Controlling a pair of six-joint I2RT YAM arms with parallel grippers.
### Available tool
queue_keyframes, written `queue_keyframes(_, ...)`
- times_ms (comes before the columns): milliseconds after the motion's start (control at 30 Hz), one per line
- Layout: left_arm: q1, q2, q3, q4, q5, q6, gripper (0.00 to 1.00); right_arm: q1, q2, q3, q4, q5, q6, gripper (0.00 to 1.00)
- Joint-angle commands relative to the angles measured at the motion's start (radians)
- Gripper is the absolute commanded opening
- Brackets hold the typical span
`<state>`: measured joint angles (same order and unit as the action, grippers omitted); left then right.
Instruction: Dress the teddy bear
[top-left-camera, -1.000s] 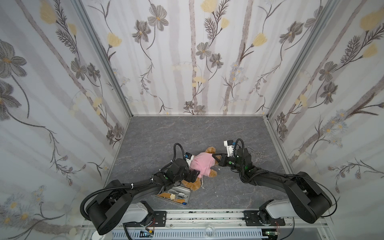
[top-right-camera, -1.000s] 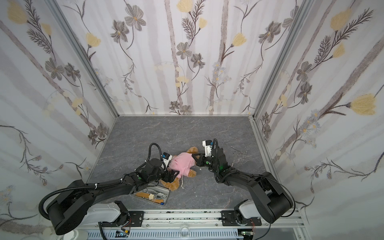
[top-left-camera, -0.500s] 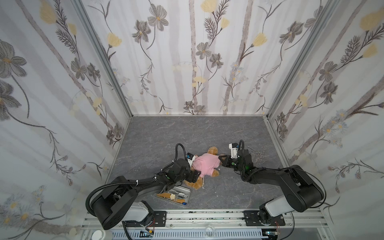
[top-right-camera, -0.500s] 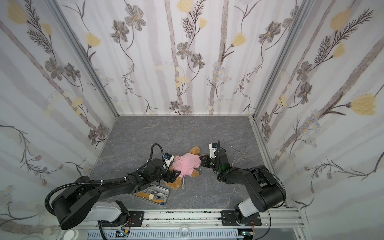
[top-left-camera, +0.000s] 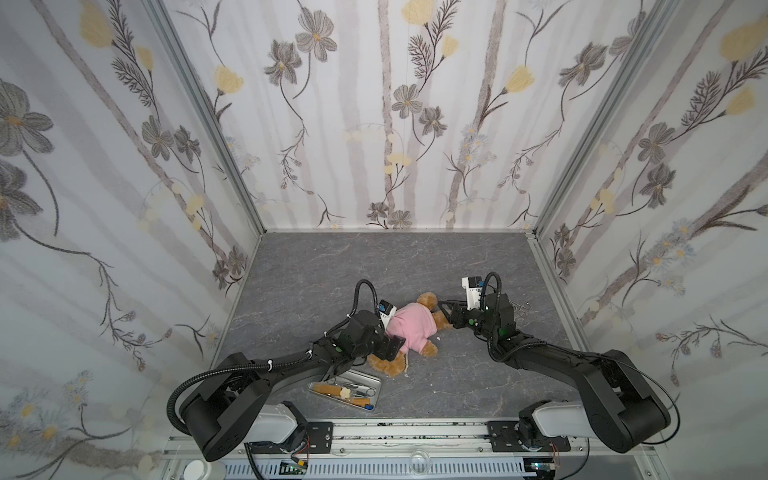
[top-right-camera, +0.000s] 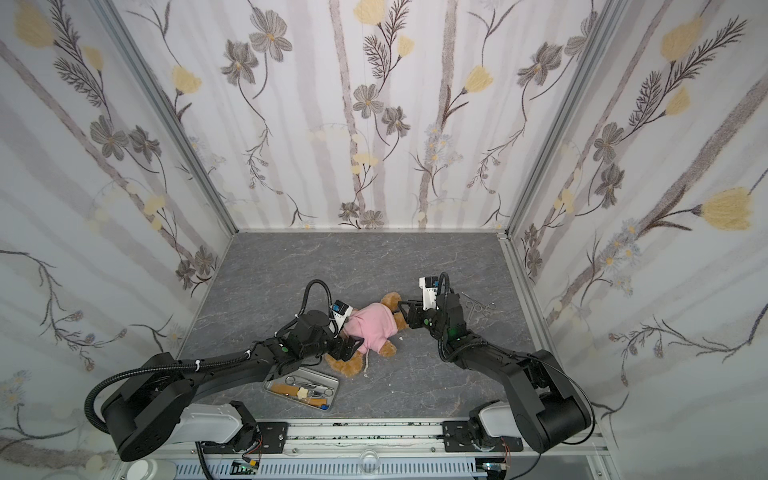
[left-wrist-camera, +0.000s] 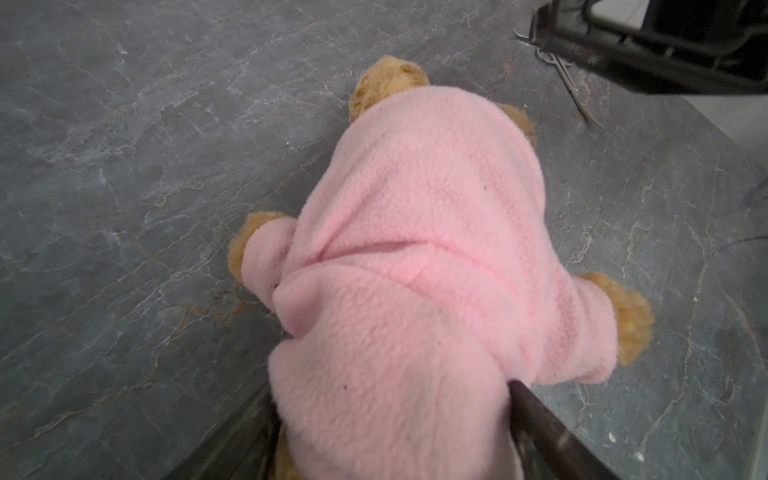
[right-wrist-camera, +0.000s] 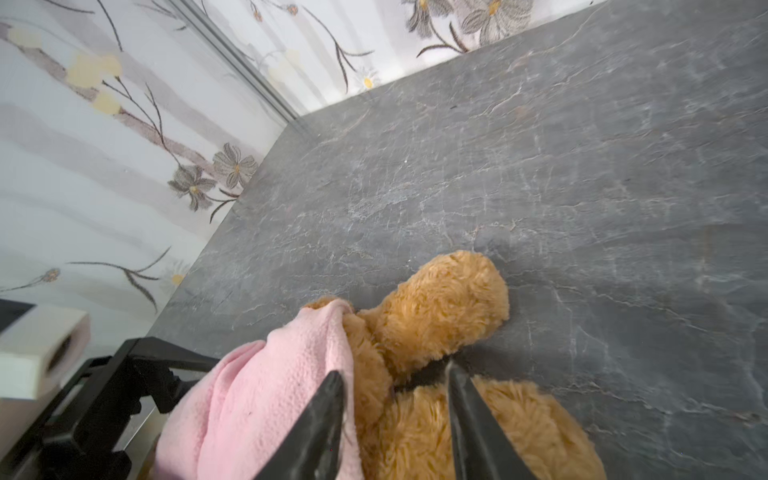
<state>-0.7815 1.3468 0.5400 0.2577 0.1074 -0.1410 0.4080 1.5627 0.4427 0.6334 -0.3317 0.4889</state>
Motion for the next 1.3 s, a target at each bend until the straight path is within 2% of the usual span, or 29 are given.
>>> queue_keyframes(0, 0.003, 0.027, 0.040, 0.006, -0.021, 0.053, 0.84, 0.000, 0.080, -0.014, 0.024, -0.011, 0.004, 0.38)
queue_keyframes(200, 0.017, 0.104, 0.095, -0.022, -0.083, 0.116, 0.85, 0.002, 0.141, -0.106, 0.106, -0.058, 0.051, 0.23)
queue_keyframes(333, 0.029, 0.108, 0.123, -0.018, -0.149, 0.115, 0.85, 0.025, 0.072, -0.199, 0.122, -0.058, 0.082, 0.20)
queue_keyframes(433, 0.039, 0.093, 0.136, 0.003, -0.192, 0.105, 0.86, 0.105, -0.014, -0.258, 0.146, -0.056, 0.112, 0.19)
queue_keyframes(500, 0.050, 0.072, 0.138, 0.019, -0.219, 0.089, 0.87, 0.180, -0.077, -0.268, 0.126, -0.033, 0.110, 0.21)
queue_keyframes(567, 0.060, 0.041, 0.134, 0.029, -0.231, 0.059, 0.87, 0.206, -0.153, -0.277, 0.096, -0.008, 0.105, 0.24)
queue_keyframes(633, 0.072, -0.002, 0.117, 0.047, -0.225, 0.011, 0.87, 0.196, -0.243, -0.283, 0.069, 0.026, 0.104, 0.28)
queue_keyframes(767, 0.094, -0.049, 0.098, 0.077, -0.194, -0.116, 0.85, 0.147, -0.364, -0.259, 0.068, 0.087, 0.109, 0.43)
queue_keyframes(833, 0.094, -0.042, 0.111, 0.073, -0.188, -0.161, 0.84, 0.121, -0.337, -0.203, 0.051, 0.113, 0.084, 0.49)
queue_keyframes(933, 0.094, -0.031, 0.138, 0.044, -0.196, -0.234, 0.83, 0.042, -0.199, -0.112, 0.029, 0.096, 0.065, 0.49)
queue_keyframes(1033, 0.096, -0.011, 0.180, -0.057, -0.198, -0.325, 0.82, -0.021, -0.019, -0.038, 0.049, 0.032, 0.061, 0.42)
queue_keyframes(1133, 0.097, 0.000, 0.191, -0.155, -0.150, -0.401, 0.78, -0.026, 0.126, 0.027, 0.008, 0.007, 0.030, 0.33)
queue_keyframes(1267, 0.097, -0.072, 0.124, -0.223, -0.135, -0.463, 0.74, -0.022, 0.176, 0.008, 0.002, -0.048, 0.026, 0.26)
